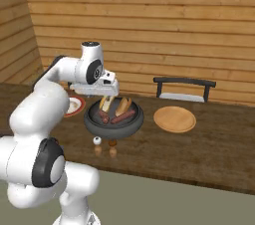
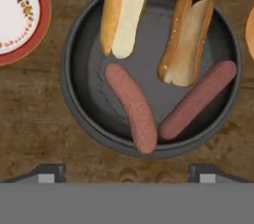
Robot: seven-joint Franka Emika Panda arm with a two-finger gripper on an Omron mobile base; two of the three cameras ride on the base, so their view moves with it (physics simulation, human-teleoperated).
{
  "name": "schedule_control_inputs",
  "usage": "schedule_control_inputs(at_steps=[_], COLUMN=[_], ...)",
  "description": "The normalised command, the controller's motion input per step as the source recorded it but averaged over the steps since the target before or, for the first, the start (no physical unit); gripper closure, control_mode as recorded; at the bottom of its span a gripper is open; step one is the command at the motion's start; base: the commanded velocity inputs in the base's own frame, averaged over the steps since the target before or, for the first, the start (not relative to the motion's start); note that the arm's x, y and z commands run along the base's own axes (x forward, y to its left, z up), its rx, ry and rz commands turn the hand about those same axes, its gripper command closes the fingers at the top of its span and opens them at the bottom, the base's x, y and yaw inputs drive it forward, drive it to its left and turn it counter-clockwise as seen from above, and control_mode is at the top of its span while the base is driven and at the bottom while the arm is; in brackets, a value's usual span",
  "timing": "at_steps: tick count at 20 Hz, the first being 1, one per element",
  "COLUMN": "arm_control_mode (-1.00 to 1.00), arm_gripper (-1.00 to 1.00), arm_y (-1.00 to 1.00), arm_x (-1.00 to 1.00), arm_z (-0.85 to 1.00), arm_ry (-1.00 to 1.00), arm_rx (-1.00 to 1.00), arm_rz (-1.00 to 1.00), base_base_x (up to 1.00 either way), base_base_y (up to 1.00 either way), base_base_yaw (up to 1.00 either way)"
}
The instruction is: Place one bun and one sausage from the bowl on each plate.
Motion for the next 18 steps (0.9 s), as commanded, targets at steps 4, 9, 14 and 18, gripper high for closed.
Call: schedule_control_inputs(at_steps=[4, 9, 14, 18], arm_control_mode=[-1.00, -1.00, -1.00, -1.00], arm_gripper=[-1.00, -1.00, -1.00, -1.00], arm_y=[0.00, -0.02, 0.00, 0.00], arm_x=[0.82, 0.53, -0.19, -0.48], arm_z=[-0.42, -0.86, -0.38, -0.23], arm_ry=[0.44, 0.13, -0.02, -0.06], arm_rx=[-0.11, 0.02, 0.04, 0.00], arm_rz=[0.21, 0.19, 0.04, 0.00], base_base_x=[0.00, 0.00, 0.00, 0.00], base_base_y=[0.00, 0.00, 0.00, 0.00], base_base_yaw=[0.00, 0.00, 0.00, 0.00])
